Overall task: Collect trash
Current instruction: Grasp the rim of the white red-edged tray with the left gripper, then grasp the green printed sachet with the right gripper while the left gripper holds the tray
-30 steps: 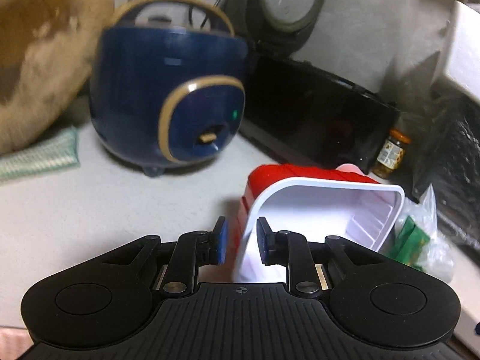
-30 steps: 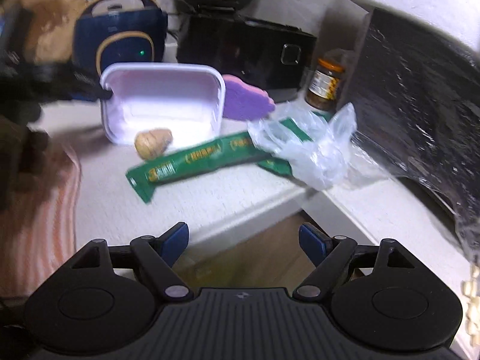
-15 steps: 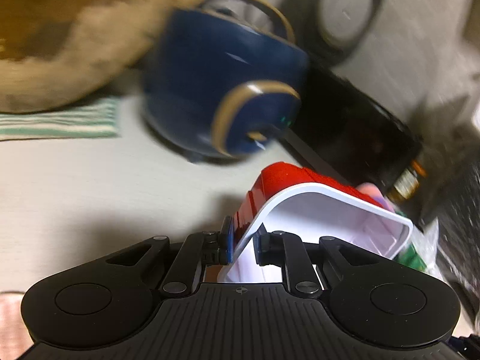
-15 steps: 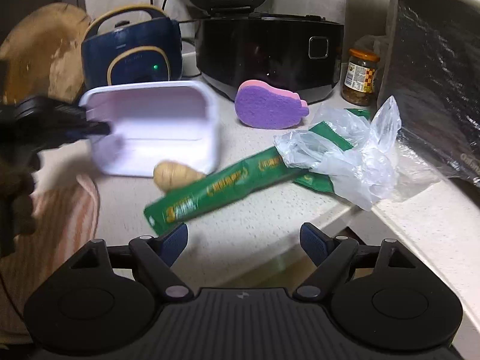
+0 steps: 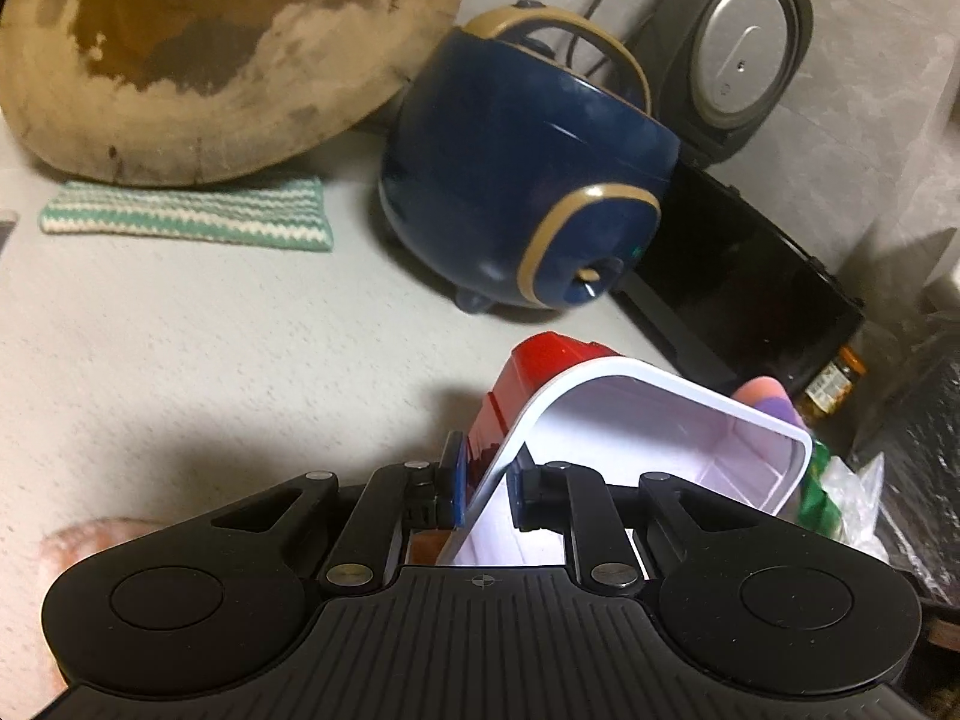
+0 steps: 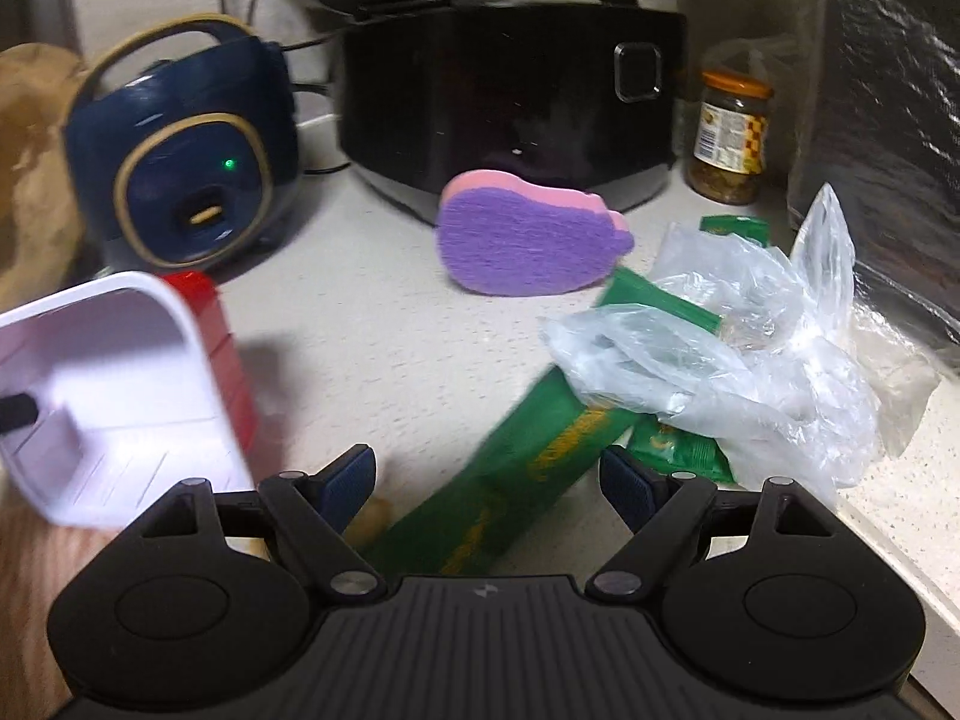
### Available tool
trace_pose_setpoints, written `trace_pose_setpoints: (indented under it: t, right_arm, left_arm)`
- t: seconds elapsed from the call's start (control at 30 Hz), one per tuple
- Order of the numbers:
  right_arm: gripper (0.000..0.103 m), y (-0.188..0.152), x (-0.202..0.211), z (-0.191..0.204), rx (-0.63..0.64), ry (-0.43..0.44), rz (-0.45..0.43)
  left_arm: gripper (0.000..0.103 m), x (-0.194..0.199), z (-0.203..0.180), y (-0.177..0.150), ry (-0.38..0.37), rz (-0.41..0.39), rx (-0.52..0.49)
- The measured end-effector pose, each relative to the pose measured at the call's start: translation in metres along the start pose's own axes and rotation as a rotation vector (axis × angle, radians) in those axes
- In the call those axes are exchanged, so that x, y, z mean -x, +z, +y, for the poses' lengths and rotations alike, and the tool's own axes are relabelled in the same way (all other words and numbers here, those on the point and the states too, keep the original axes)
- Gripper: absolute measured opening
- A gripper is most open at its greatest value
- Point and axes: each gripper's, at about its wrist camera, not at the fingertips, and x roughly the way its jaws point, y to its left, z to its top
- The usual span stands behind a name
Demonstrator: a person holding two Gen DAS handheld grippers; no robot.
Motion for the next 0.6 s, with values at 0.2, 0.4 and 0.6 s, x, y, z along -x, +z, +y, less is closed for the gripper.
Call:
trace_pose_setpoints:
  t: [0.2, 0.4, 0.6]
  right_arm:
    - [0.055, -0.005, -0.008, -0.006, -0.020, 0.029, 0.023]
    - [0.022, -0.010, -0.001, 0.003, 0.015, 0.118, 0.038]
    - [0.017, 0.009, 0.018, 0.001, -0.013, 0.171, -0.016]
  left_arm:
    - [0.017, -0.009, 0.000, 0.001, -0.041, 0.034, 0.025]
    - [0.016, -0.013, -0.012, -0.001, -0.038, 0.030, -0.020]
    - [0.016, -0.010, -0.008, 0.017, -0.058, -0.014, -0.025]
